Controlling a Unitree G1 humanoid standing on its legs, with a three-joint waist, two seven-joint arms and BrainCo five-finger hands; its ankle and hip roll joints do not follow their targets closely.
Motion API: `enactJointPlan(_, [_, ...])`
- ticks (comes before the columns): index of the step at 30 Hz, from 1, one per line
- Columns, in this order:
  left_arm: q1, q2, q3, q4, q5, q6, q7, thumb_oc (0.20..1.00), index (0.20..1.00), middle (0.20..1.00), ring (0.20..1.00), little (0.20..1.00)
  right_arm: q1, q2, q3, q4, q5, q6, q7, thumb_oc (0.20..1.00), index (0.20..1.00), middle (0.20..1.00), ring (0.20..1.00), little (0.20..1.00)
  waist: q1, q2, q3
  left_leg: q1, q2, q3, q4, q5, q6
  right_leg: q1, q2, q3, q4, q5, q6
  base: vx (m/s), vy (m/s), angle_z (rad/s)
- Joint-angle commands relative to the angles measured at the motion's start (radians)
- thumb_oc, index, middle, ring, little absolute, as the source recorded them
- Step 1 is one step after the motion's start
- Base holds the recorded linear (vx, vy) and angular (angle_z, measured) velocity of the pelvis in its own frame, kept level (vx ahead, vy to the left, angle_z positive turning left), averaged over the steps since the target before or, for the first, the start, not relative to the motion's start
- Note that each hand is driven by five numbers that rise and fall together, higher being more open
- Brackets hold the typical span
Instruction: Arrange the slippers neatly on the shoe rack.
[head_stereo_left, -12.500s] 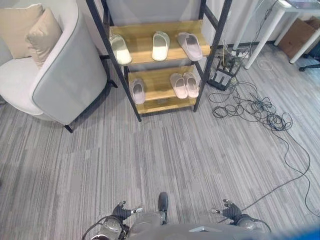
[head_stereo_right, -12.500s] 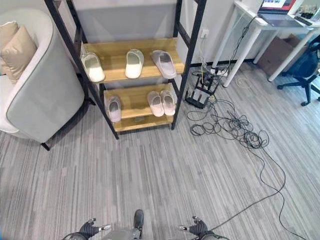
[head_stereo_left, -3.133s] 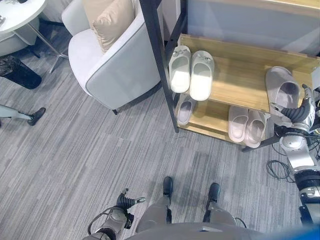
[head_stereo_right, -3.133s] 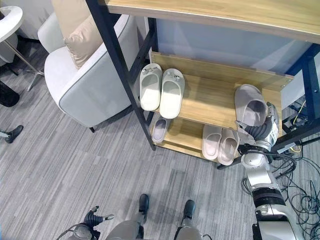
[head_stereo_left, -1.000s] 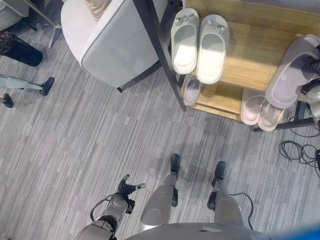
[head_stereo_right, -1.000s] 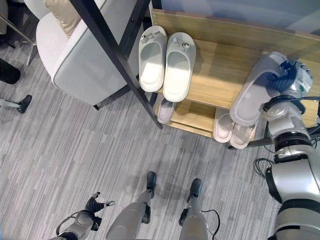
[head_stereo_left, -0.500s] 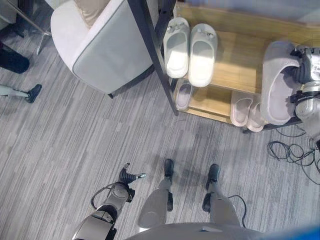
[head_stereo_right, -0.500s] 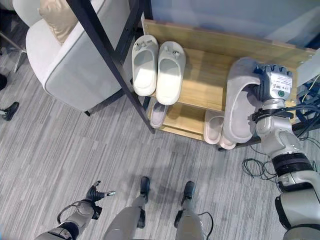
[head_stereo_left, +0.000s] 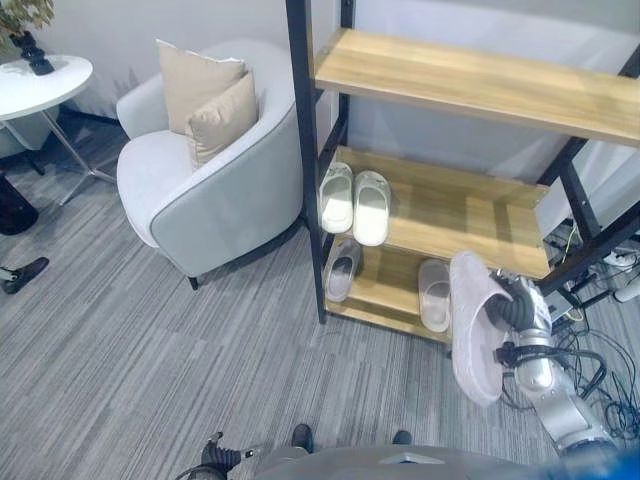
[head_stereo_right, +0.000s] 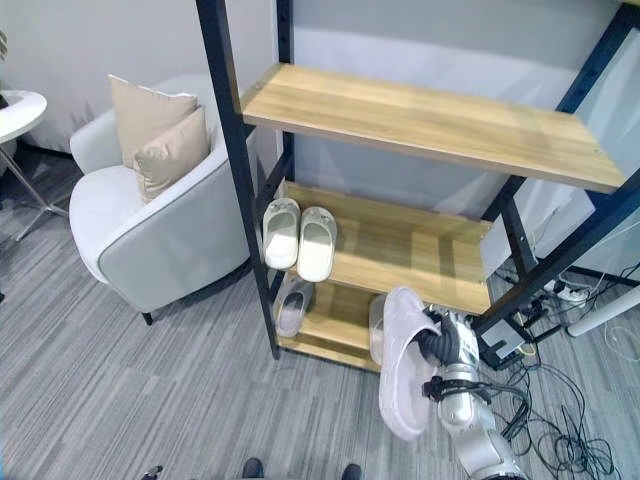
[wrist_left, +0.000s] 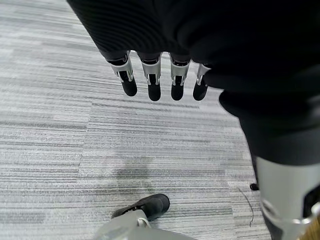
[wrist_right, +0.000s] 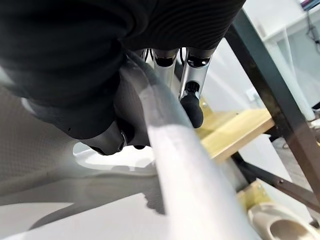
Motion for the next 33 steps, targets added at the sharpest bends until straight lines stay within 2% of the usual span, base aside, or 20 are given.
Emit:
enactJointPlan(1, [-0.076, 0.008, 0.004, 0.058, 0.038, -0.013, -0.01, 1.0, 1.0, 1.0, 1.0, 1.0, -0.091, -0.059, -0.02, -0.065, 0.025, -0.054, 0.027, 0.2, 0.2, 0.2, 0.2, 0.2, 0.004, 0.024, 0.075, 0.019, -0.004, -0.004, 0.078, -0.179, 0.013, 0.074, -0.041, -0.034, 0.114, -0.129, 0.085, -0.02, 0.206, -0.11])
enactJointPlan(2, [-0.077, 0.01, 0.008, 0.057, 0.033, -0.012, -0.011, 1.0, 1.0, 1.0, 1.0, 1.0, -0.085, -0.054, -0.02, -0.066, 0.029, -0.054, 0.033, 0.2, 0.2, 0.2, 0.2, 0.2, 0.0, 0.027, 0.078, 0.019, -0.01, -0.002, 0.08, -0.182, 0.019, 0.061, -0.054, -0.033, 0.146, -0.123, 0.091, -0.06, 0.25, -0.1])
enactJointPlan(3, [-0.08, 0.013, 0.014, 0.054, 0.027, -0.012, -0.011, 1.0, 1.0, 1.0, 1.0, 1.0, -0.077, -0.042, -0.017, -0.058, 0.046, -0.057, 0.05, 0.2, 0.2, 0.2, 0.2, 0.2, -0.01, 0.039, 0.097, 0.023, -0.021, -0.001, 0.084, -0.188, 0.038, 0.002, -0.091, -0.023, 0.265, -0.108, 0.098, -0.05, 0.197, -0.26])
enactJointPlan(4, [-0.08, 0.013, 0.015, 0.054, 0.027, -0.012, -0.011, 1.0, 1.0, 1.0, 1.0, 1.0, -0.077, -0.042, -0.018, -0.058, 0.046, -0.057, 0.051, 0.2, 0.2, 0.2, 0.2, 0.2, -0.009, 0.038, 0.096, 0.021, -0.023, 0.001, 0.085, -0.188, 0.039, -0.004, -0.094, -0.02, 0.272, -0.111, 0.098, -0.07, 0.228, -0.32])
enactJointPlan(5, [-0.089, 0.02, 0.02, 0.053, 0.019, -0.011, -0.013, 1.0, 1.0, 1.0, 1.0, 1.0, -0.071, -0.032, -0.005, -0.041, 0.058, -0.06, 0.063, 0.2, 0.2, 0.2, 0.2, 0.2, -0.016, 0.044, 0.119, 0.03, -0.021, 0.006, 0.09, -0.195, 0.051, -0.047, -0.106, -0.024, 0.365, -0.114, 0.097, -0.04, 0.142, -0.38])
enactJointPlan(6, [-0.092, 0.027, 0.03, 0.048, 0.01, -0.009, -0.014, 1.0, 1.0, 1.0, 1.0, 1.0, -0.053, -0.022, 0.007, -0.027, 0.055, -0.062, 0.074, 0.2, 0.2, 0.2, 0.2, 0.2, -0.025, 0.044, 0.14, 0.048, -0.019, 0.01, 0.091, -0.201, 0.055, -0.086, -0.09, -0.023, 0.422, -0.125, 0.091, -0.03, 0.155, -0.26])
enactJointPlan(9, [-0.091, 0.025, 0.026, 0.039, 0.014, -0.016, -0.012, 1.0, 1.0, 1.0, 1.0, 1.0, -0.032, -0.04, 0.026, -0.038, 0.031, -0.067, 0.087, 0.2, 0.2, 0.2, 0.2, 0.2, -0.037, 0.041, 0.158, 0.074, -0.024, 0.012, 0.084, -0.204, 0.055, -0.122, -0.027, -0.017, 0.394, -0.153, 0.064, 0.04, 0.025, -0.06])
enactJointPlan(11, [-0.094, 0.02, 0.009, 0.034, 0.018, -0.02, -0.019, 1.0, 1.0, 1.0, 1.0, 1.0, -0.045, -0.069, 0.044, -0.021, -0.008, -0.061, 0.083, 0.2, 0.2, 0.2, 0.2, 0.2, -0.036, 0.037, 0.176, 0.078, -0.033, 0.003, 0.093, -0.209, 0.054, -0.171, 0.01, -0.055, 0.35, -0.146, 0.036, 0.07, -0.049, -0.05])
enactJointPlan(12, [-0.093, 0.017, 0.003, 0.032, 0.023, -0.019, -0.019, 1.0, 1.0, 1.0, 1.0, 1.0, -0.044, -0.068, 0.034, -0.018, -0.004, -0.059, 0.076, 0.2, 0.2, 0.2, 0.2, 0.2, -0.039, 0.037, 0.175, 0.076, -0.035, -0.006, 0.107, -0.217, 0.054, -0.16, 0.011, -0.052, 0.325, -0.147, 0.039, 0.08, -0.075, 0.0])
enactJointPlan(14, [-0.076, 0.001, -0.01, 0.022, 0.023, -0.029, -0.013, 1.0, 1.0, 1.0, 1.0, 1.0, -0.028, -0.087, 0.035, -0.028, -0.007, -0.071, 0.062, 0.2, 0.2, 0.2, 0.2, 0.2, -0.04, 0.036, 0.172, 0.07, -0.042, -0.014, 0.123, -0.223, 0.046, -0.134, 0.05, -0.015, 0.255, -0.141, 0.023, 0.09, -0.118, 0.35])
enactJointPlan(17, [-0.068, -0.013, -0.032, 0.009, 0.021, -0.033, -0.016, 1.0, 1.0, 1.0, 1.0, 1.0, -0.03, -0.115, 0.037, -0.031, -0.004, -0.078, 0.059, 0.2, 0.2, 0.2, 0.2, 0.2, -0.039, 0.046, 0.147, 0.061, -0.028, -0.012, 0.119, -0.217, 0.029, -0.081, 0.08, -0.022, 0.174, -0.146, 0.01, 0.09, -0.144, 0.45])
enactJointPlan(22, [-0.065, -0.03, -0.049, 0.006, 0.015, -0.034, -0.015, 1.0, 1.0, 1.0, 1.0, 1.0, -0.032, -0.123, 0.036, -0.029, 0.003, -0.085, 0.051, 0.2, 0.2, 0.2, 0.2, 0.2, -0.039, 0.052, 0.149, 0.041, -0.013, -0.02, 0.142, -0.216, 0.01, -0.065, 0.09, -0.035, 0.156, -0.156, -0.002, -0.02, -0.114, 0.24])
enactJointPlan(23, [-0.09, -0.032, -0.069, -0.021, -0.014, -0.043, -0.013, 1.0, 1.0, 1.0, 1.0, 1.0, -0.044, -0.132, 0.024, -0.023, 0.04, -0.095, 0.045, 0.2, 0.2, 0.2, 0.2, 0.2, -0.032, 0.039, 0.202, -0.116, 0.019, -0.016, 0.383, -0.2, -0.06, -0.062, 0.075, -0.062, 0.157, -0.168, -0.035, -0.2, -0.18, 0.31])
enactJointPlan(24, [-0.099, -0.034, -0.075, -0.025, -0.022, -0.044, -0.01, 1.0, 1.0, 1.0, 1.0, 1.0, -0.057, -0.136, 0.027, -0.016, 0.048, -0.095, 0.041, 0.2, 0.2, 0.2, 0.2, 0.2, -0.027, 0.038, 0.217, -0.153, 0.028, -0.02, 0.439, -0.185, -0.064, -0.065, 0.077, -0.066, 0.161, -0.173, -0.044, -0.23, -0.214, 0.38])
enactJointPlan(25, [-0.111, -0.036, -0.084, -0.031, -0.035, -0.048, -0.005, 1.0, 1.0, 1.0, 1.0, 1.0, -0.078, -0.145, 0.038, -0.013, 0.049, -0.091, 0.038, 0.2, 0.2, 0.2, 0.2, 0.2, -0.021, 0.034, 0.236, -0.212, 0.05, -0.029, 0.445, -0.194, -0.055, -0.073, 0.08, -0.067, 0.169, -0.186, -0.048, -0.04, -0.057, 0.39])
enactJointPlan(26, [-0.113, -0.037, -0.087, -0.033, -0.037, -0.048, -0.006, 1.0, 1.0, 1.0, 1.0, 1.0, -0.083, -0.146, 0.045, -0.011, 0.049, -0.092, 0.039, 0.2, 0.2, 0.2, 0.2, 0.2, -0.021, 0.037, 0.233, -0.216, 0.065, -0.032, 0.406, -0.195, -0.051, -0.077, 0.085, -0.064, 0.171, -0.19, -0.044, 0.04, -0.016, 0.16])
enactJointPlan(29, [-0.131, -0.02, -0.111, -0.044, -0.034, -0.047, 0.003, 1.0, 1.0, 1.0, 1.0, 1.0, -0.109, -0.156, 0.069, -0.001, 0.052, -0.088, 0.033, 0.2, 0.2, 0.2, 0.2, 0.2, 0.001, 0.031, 0.253, -0.273, 0.095, -0.082, 0.284, -0.087, -0.06, -0.08, 0.097, -0.051, 0.182, -0.207, -0.042, 0.09, 0.042, -0.08])
enactJointPlan(30, [-0.133, -0.018, -0.117, -0.029, -0.018, -0.046, -0.004, 1.0, 1.0, 1.0, 1.0, 1.0, -0.098, -0.156, 0.082, -0.002, 0.036, -0.092, 0.048, 0.2, 0.2, 0.2, 0.2, 0.2, -0.008, 0.047, 0.249, -0.227, 0.101, -0.09, 0.19, -0.075, -0.058, -0.093, 0.103, -0.036, 0.217, -0.228, -0.042, 0.1, 0.159, -0.14])
enactJointPlan(33, [-0.141, -0.012, -0.138, -0.028, 0.005, -0.049, 0.008, 1.0, 1.0, 1.0, 1.0, 1.0, -0.134, -0.166, 0.117, 0.003, 0.019, -0.092, 0.05, 0.2, 0.2, 0.2, 0.2, 0.2, -0.02, 0.052, 0.263, -0.264, 0.067, -0.097, 0.214, -0.072, -0.044, -0.187, 0.077, 0.007, 0.302, -0.221, -0.043, 0.0, 0.176, -0.4])
